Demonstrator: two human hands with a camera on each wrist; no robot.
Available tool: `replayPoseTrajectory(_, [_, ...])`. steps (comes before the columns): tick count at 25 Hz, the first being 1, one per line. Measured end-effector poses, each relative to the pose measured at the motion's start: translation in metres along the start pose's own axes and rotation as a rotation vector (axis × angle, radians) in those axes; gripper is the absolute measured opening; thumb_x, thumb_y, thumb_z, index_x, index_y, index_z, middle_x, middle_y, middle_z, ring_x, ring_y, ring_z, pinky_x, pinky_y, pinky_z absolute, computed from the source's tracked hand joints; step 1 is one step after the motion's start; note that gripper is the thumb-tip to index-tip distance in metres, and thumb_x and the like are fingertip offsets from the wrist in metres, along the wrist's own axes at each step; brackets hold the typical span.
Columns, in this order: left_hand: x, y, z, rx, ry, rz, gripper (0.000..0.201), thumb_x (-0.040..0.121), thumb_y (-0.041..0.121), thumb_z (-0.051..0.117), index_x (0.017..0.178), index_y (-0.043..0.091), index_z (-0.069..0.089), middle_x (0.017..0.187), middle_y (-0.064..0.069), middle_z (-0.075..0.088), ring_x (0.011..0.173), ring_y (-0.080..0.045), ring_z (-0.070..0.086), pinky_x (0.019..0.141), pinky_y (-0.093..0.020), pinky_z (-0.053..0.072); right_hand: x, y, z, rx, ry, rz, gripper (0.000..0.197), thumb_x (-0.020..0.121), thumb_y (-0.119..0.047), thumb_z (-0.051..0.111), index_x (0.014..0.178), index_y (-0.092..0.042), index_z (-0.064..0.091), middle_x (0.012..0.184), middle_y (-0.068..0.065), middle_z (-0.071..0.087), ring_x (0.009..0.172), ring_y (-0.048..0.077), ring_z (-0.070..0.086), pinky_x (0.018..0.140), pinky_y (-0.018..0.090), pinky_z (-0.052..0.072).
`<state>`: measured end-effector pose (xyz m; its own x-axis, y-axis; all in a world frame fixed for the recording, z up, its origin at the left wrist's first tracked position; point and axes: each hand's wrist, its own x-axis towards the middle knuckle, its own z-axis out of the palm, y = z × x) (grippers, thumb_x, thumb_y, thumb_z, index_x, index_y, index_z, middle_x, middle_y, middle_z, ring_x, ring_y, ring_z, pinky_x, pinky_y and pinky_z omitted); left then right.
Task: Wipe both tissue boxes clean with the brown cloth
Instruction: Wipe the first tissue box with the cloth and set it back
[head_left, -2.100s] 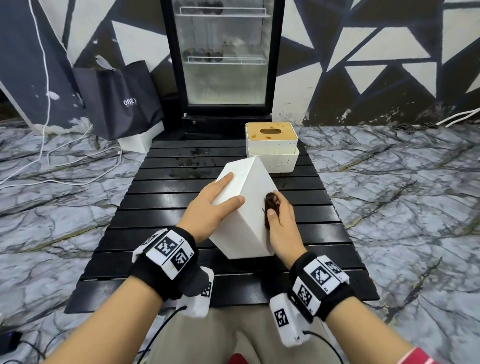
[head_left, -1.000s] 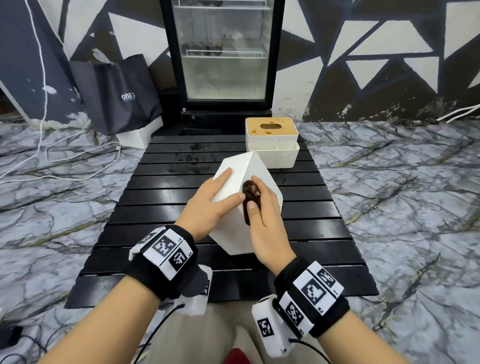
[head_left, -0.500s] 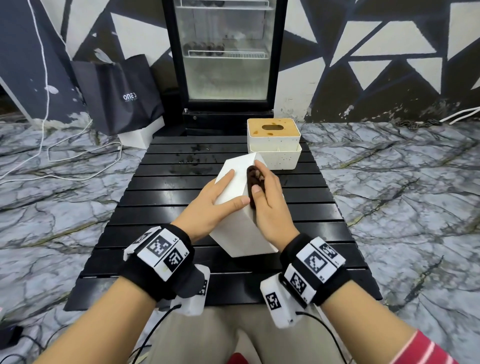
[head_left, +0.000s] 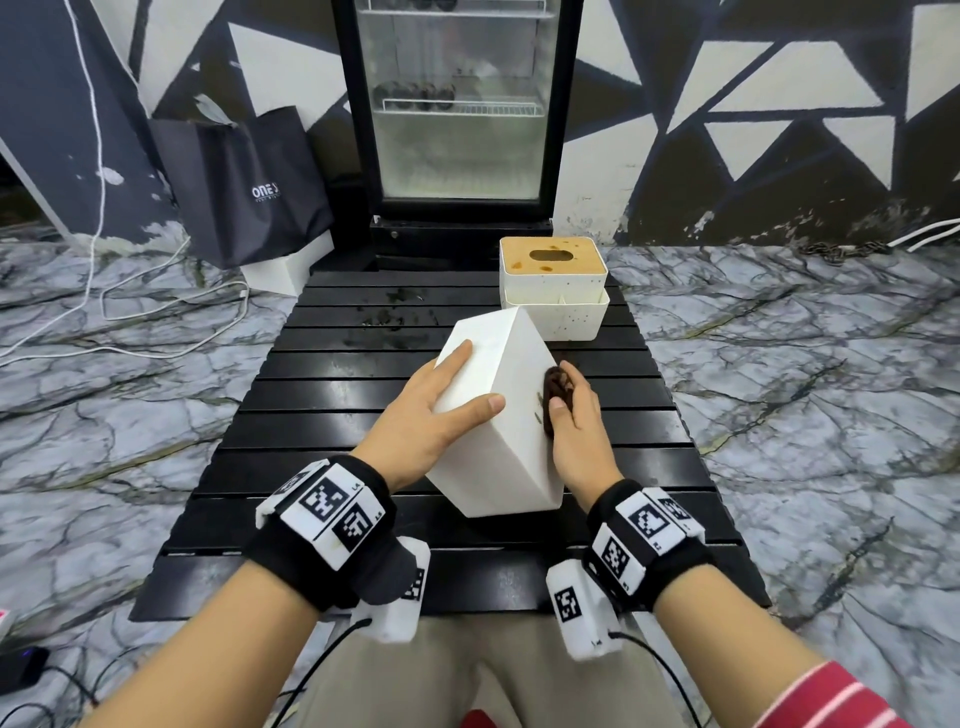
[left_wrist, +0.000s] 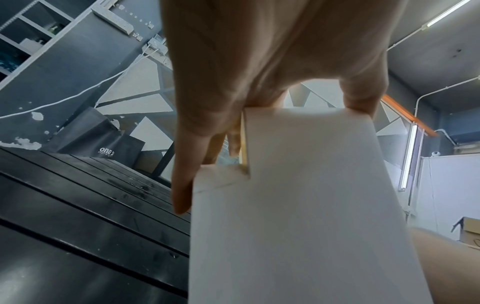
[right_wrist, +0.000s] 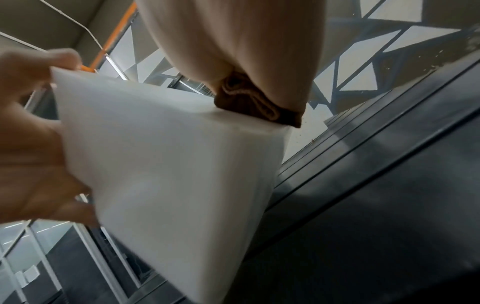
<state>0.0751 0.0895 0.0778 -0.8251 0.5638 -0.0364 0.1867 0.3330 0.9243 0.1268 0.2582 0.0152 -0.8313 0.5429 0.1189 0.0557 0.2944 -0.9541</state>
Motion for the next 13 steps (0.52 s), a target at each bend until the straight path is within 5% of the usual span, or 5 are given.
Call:
replayPoseTrajectory(5, [-0.001,0.002,0.002,0.01,0.001,-0.002,0.08,0.073,0.057,0.062,0.144,0.04,0.029,0.146,0.016,0.03,0.125,-0.005,0.036,0.089,-0.017,0.032,-0.024,-0.005,0.008,0.054,0.015,-0.033,0.047,0.095,-0.009,0.036,0.139,-0.023,0.028,0.14,0.0,0.031,0.132,0.019,0.03,0.114,0.043,0.021])
replayPoseTrajectory(11, [-0.002,0.005,0.006,0.018,0.004,-0.005,0.084,0.065,0.058,0.061,0.142,0.042,0.032,0.146,0.016,0.031,0.126,-0.006,0.037,0.093,-0.02,0.033,-0.036,-0.035,0.008,0.179,-0.067,-0.092,0.047,0.096,-0.009,0.036,0.138,-0.028,0.028,0.116,-0.029,0.033,0.13,0.009,0.031,0.114,0.036,0.024])
replayPoseTrajectory(13, [-0.004,0.007,0.008,0.037,-0.006,-0.003,0.089,0.06,0.062,0.063,0.141,0.044,0.033,0.144,0.017,0.032,0.126,-0.007,0.038,0.098,-0.023,0.035,-0.037,-0.041,0.007,0.22,-0.079,-0.111,0.046,0.096,-0.009,0.036,0.134,-0.034,0.029,0.121,-0.027,0.035,0.13,0.008,0.032,0.112,0.033,0.027])
